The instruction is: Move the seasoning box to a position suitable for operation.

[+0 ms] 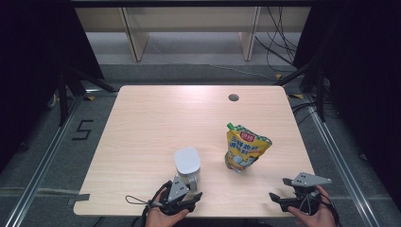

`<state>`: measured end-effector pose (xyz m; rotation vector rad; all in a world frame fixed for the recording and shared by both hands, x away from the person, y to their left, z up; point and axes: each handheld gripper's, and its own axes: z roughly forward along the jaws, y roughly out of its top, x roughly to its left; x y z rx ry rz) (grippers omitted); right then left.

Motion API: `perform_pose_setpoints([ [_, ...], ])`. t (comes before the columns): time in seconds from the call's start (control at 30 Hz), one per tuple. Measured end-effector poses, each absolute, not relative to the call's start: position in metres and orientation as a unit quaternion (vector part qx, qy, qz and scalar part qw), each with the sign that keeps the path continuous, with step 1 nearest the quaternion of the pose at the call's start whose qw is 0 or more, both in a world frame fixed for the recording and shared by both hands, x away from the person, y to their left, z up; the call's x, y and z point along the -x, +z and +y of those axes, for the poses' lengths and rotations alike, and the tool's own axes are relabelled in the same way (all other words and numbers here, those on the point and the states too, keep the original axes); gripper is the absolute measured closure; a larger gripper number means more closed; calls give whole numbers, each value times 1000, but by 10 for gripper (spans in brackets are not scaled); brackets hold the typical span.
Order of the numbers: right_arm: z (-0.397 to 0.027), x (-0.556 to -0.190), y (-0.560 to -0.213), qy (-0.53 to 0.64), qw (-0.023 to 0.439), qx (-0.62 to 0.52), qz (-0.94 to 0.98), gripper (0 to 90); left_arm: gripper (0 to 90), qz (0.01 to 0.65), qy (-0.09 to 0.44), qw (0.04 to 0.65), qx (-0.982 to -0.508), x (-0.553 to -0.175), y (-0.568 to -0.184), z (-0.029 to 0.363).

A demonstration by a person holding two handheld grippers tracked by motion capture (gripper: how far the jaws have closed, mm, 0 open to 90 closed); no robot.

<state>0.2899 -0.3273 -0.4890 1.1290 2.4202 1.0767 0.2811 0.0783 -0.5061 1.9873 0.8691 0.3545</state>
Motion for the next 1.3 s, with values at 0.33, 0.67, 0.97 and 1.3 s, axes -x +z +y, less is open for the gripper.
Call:
perform_pose_setpoints([
  [0.33,-326,-290,-490,373,114,-397,831,222,589,351,152,447,-809,-288,-507,73],
  [0.67,-325,-289,-490,364,135,-393,833,222,720,344,167,443,-811,-291,-504,74],
  [0.97,-326,-288,-489,364,133,-398,831,219,705,367,168,449,-797,-289,-504,88],
  [1.3,-327,-291,-490,369,121,-382,839,216,677,368,180,425,-807,-287,-501,121],
])
